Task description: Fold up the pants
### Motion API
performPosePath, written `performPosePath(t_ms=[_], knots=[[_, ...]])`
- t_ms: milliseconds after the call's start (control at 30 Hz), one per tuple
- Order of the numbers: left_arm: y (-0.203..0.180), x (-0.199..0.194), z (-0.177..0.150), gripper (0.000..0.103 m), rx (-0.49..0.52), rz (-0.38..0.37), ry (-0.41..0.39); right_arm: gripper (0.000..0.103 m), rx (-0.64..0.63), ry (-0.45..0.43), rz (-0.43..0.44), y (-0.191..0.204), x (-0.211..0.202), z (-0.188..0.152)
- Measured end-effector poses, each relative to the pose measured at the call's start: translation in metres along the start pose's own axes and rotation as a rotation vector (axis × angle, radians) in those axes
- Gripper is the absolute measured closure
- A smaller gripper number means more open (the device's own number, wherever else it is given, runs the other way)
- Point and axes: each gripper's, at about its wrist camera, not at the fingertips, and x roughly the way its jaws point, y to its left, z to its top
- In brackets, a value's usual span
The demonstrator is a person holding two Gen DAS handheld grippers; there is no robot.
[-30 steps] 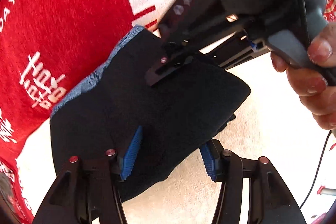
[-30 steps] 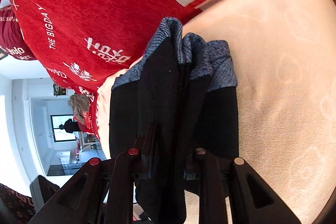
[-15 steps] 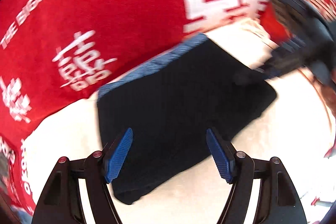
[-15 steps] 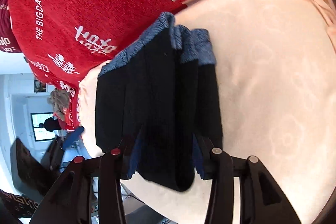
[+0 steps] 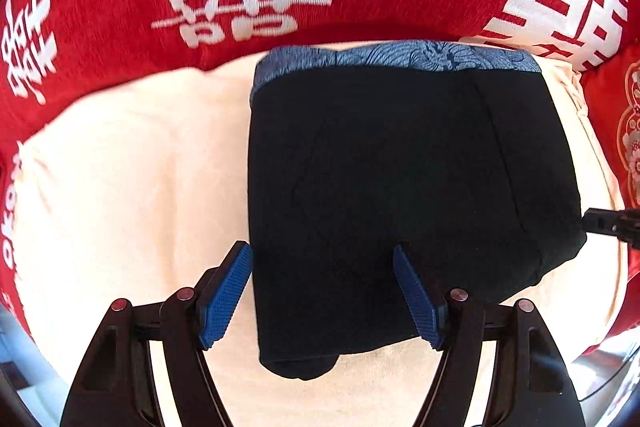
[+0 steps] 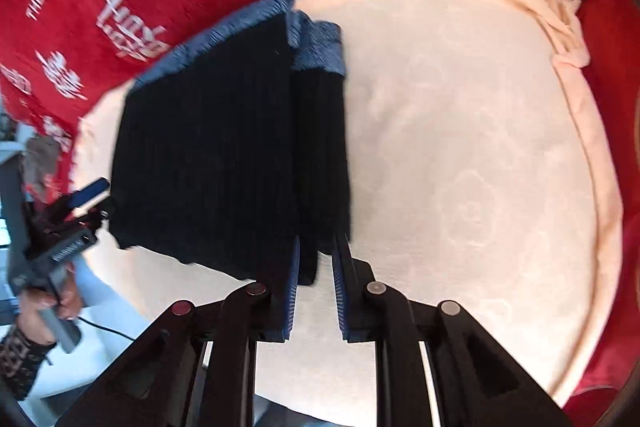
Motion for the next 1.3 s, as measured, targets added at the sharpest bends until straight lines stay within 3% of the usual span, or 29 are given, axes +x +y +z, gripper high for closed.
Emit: performPosePath(t_ms=[100, 233, 367, 567, 700, 800, 1100, 1233, 1300], knots=[[0.002, 0.002, -0.003, 0.022, -0.008, 0.009, -0.007, 0.083, 0.012, -0.037, -0.083, 0.006, -0.010, -0.007], [0.006, 0.004, -0.004, 0.021, -0.025, -0.008, -0.002, 0.081, 0.033, -0.146, -0.059, 0.019, -0.031, -0.013], [0.008, 0.005, -0.003, 0.021, -0.031, -0.018, 0.001, 0.067, -0.019, -0.212, -0.057, 0.046, -0.039, -0.016], [0.013, 0.006, -0.002, 0.021, -0.035, -0.042, 0.011, 0.062, -0.090, -0.085, -0.128, 0.059, 0.007, -0.018], [0.020, 0.001, -0.002, 0.021, -0.034, -0.033, 0.009, 0.047, 0.011, -0.085, -0.077, 0.039, 0.010, -0.021], [0.029, -0.001, 0.000, 0.021, -0.043, -0.022, 0.011, 0.046, 0.067, -0.064, -0.025, 0.027, 0.008, -0.025], [0.054, 0.000, 0.004, 0.021, -0.106, -0.006, 0.013, 0.043, 0.058, -0.079, -0.050, 0.032, -0.006, -0.020], [0.062, 0.001, 0.004, 0.021, -0.121, -0.004, 0.010, 0.043, 0.105, -0.101, -0.022, 0.022, -0.014, -0.010], [0.066, 0.002, 0.004, 0.021, -0.131, -0.006, 0.014, 0.037, 0.141, -0.107, 0.003, 0.013, -0.018, -0.006]])
